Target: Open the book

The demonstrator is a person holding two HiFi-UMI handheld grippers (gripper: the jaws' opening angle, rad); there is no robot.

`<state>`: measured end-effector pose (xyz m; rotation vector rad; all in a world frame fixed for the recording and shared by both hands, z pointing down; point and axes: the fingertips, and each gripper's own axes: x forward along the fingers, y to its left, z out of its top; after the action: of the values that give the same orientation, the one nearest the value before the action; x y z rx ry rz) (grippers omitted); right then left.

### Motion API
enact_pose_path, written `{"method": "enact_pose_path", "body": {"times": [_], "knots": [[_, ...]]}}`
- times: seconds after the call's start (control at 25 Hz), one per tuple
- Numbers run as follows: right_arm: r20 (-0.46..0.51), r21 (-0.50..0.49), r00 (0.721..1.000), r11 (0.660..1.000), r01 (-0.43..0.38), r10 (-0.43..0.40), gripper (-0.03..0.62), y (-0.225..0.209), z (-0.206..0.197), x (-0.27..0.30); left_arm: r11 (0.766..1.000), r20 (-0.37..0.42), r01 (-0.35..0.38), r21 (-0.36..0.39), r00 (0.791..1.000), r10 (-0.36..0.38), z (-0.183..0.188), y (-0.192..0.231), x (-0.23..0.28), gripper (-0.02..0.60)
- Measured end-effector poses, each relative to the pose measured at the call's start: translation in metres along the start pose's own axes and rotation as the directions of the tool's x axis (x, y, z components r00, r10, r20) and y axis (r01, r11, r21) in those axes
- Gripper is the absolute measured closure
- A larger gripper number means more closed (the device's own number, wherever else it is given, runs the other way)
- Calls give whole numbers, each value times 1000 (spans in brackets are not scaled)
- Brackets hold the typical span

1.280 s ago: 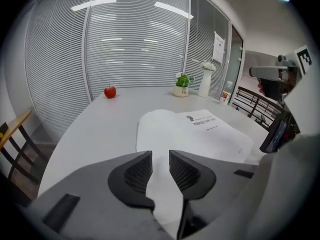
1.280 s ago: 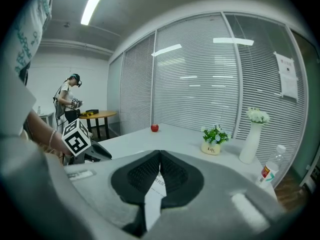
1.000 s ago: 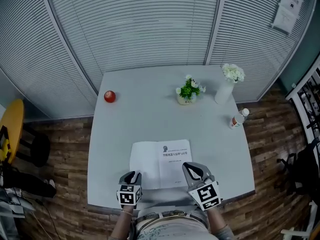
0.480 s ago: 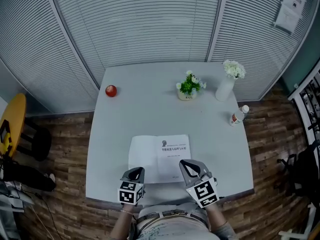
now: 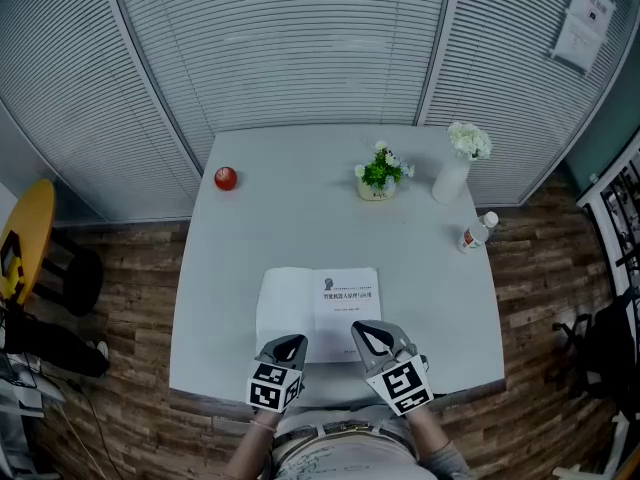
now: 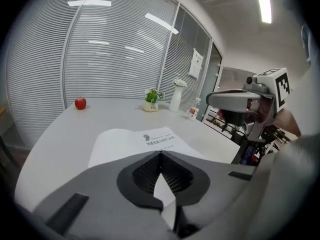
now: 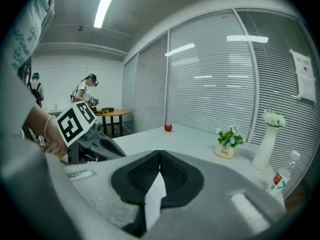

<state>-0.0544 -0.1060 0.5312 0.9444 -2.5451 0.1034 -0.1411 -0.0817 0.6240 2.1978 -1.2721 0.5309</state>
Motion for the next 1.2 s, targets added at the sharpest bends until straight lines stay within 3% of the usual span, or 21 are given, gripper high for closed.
{"method": "enact_pose_path", "body": {"times": [0.16, 0.48, 0.68, 0.92, 1.2], "knots": [[2, -1, 1000, 1000, -9, 9, 591, 6, 1, 4, 999, 30, 35, 12, 999, -35, 10, -15, 1, 583], [26, -1, 1000, 1000, -8, 8, 591, 17, 7, 10, 997, 201, 82, 15, 976, -83, 44, -31, -9, 583], [57, -22, 998, 1000, 2, -1, 591, 22, 15, 11, 992, 222, 88, 92, 969, -106, 59, -40, -13, 583], [98, -17, 995, 1000, 25, -23, 591, 22, 40, 0, 974, 325, 81, 212, 934, -148, 92, -58, -36, 583], [147, -9, 989, 999, 35, -34, 592, 18, 63, -5, 977, 397, 96, 189, 903, -166, 120, -61, -50, 583]]}}
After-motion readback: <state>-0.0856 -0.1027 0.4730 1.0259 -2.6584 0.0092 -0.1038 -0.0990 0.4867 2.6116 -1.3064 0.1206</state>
